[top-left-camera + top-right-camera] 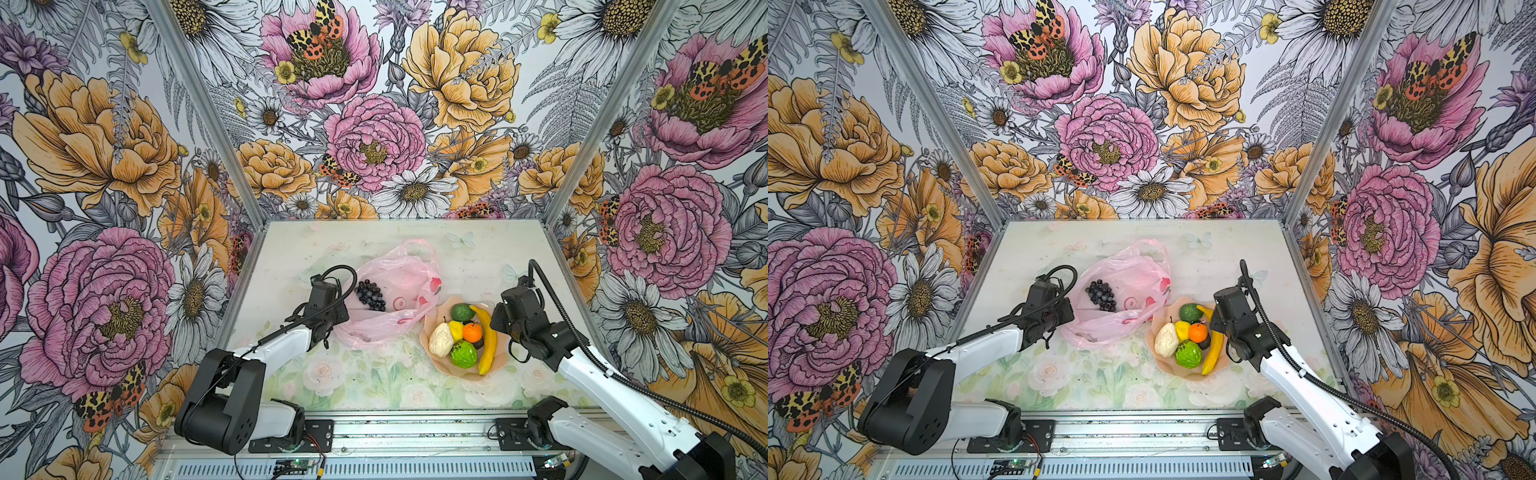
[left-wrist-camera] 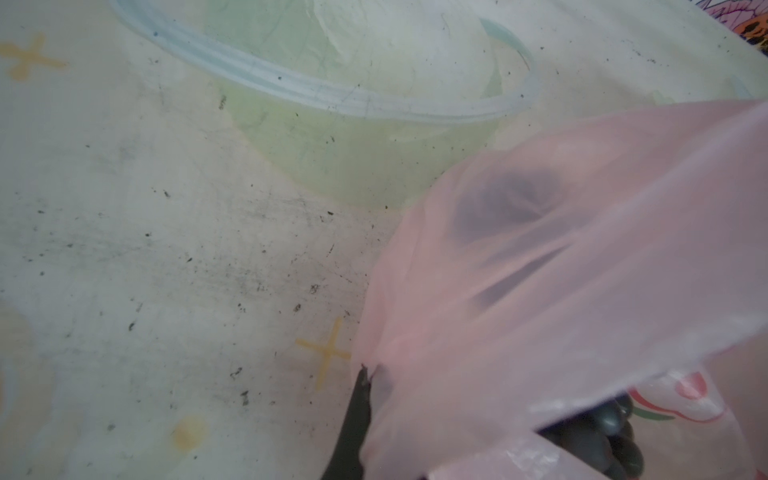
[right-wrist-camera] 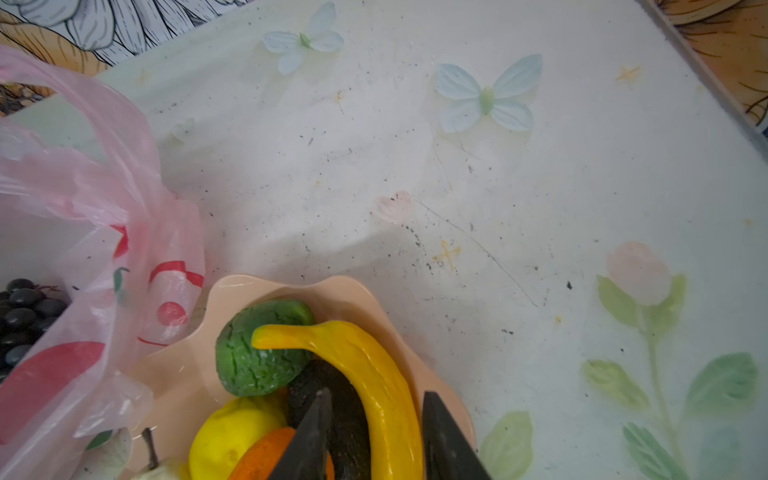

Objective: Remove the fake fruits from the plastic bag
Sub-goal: 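Open the right gripper and move it back toward the bag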

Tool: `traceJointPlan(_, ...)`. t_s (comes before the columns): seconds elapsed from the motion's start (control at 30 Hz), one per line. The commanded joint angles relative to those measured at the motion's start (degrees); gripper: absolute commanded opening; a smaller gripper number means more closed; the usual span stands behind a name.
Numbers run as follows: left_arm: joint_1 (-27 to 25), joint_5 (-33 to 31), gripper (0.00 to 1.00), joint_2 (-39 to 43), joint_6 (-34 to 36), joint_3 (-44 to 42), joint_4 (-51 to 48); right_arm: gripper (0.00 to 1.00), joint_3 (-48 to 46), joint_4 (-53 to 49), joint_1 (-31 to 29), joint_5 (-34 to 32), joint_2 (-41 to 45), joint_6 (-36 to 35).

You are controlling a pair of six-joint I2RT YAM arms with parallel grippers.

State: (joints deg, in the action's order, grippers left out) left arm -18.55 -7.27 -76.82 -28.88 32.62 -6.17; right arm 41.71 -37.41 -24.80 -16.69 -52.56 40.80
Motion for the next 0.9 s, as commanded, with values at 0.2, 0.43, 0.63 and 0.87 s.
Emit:
traceJointPlan(0.2, -4.46, -4.27, 0.0, 1.9, 2.48, 1.03, 1.27, 0.56, 13.37, 3.23, -8.43, 2.42, -8.14, -5.12)
traceJointPlan(0.43, -5.21, -1.9, 0.0, 1.17, 3.69, 1.43, 2.36, 0.57, 24.07, 9.19, -17.53, 5.56, -26.51, -7.02)
traceJointPlan(0.63, -7.65, -4.26, 0.0, 1.04, 4.68, 2.53, 1.22, 0.58, 34.26, 10.56, -23.48, 9.39, -42.3, -9.71)
traceJointPlan(0.87, -3.73, -6.98, 0.0, 2.4, 2.0, 1.82, -1.64, 0.52, 37.13, 10.6, -26.76, 12.07, -52.84, -9.71)
